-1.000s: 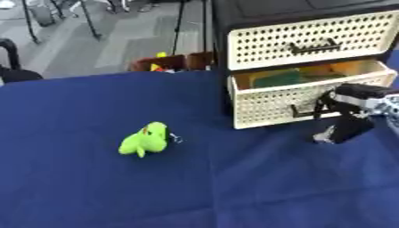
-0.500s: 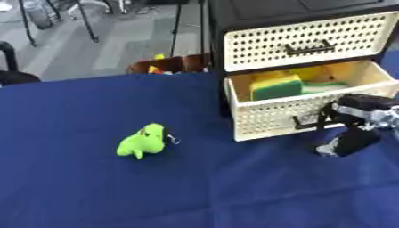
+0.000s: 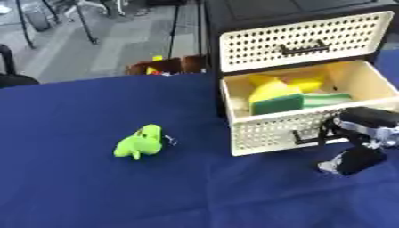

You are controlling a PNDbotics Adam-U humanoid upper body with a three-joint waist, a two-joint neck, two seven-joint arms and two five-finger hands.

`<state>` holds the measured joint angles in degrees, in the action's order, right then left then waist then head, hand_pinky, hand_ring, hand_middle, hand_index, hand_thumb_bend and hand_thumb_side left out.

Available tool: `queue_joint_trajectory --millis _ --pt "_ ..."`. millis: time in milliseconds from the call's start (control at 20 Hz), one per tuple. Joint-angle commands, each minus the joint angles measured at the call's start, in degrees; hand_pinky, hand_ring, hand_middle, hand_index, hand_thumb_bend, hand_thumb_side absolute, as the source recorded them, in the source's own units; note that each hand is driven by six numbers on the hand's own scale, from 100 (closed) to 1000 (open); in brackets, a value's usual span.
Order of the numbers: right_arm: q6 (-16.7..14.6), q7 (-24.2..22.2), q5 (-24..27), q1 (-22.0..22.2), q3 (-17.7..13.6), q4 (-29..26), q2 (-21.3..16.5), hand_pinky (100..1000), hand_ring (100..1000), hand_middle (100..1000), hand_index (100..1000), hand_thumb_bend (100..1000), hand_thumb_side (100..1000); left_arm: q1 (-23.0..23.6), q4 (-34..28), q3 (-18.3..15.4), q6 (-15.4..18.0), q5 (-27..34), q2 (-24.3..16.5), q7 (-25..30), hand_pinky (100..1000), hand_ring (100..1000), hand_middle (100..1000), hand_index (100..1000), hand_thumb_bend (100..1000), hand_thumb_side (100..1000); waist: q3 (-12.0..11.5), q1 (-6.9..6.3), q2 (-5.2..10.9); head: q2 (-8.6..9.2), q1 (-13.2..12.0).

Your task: Pick up objects from table and place into drawer.

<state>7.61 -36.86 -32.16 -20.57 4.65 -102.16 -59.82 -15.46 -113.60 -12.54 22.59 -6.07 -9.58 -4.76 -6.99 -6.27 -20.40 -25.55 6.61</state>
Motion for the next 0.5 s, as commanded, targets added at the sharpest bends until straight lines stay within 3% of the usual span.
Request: queue_joint_trajectory --millis 50,500 --pt "0.94 0.08 0.56 0.84 -1.34 -3.61 -2.19 100 251 143 661 455 523 -0.36 -0.99 -0.53 -0.04 0.16 -0.93 -0.3 541 747 738 868 131 963 0.17 0.18 1.58 0.23 0.17" --pt "2.66 0.31 0.25 4.49 -2.51 -8.11 -1.95 100 251 143 657 443 530 -0.29 -0.99 -0.58 -0.13 0.15 -0.83 -0.32 541 748 738 868 130 963 0.79 -0.01 1.87 0.43 0.77"
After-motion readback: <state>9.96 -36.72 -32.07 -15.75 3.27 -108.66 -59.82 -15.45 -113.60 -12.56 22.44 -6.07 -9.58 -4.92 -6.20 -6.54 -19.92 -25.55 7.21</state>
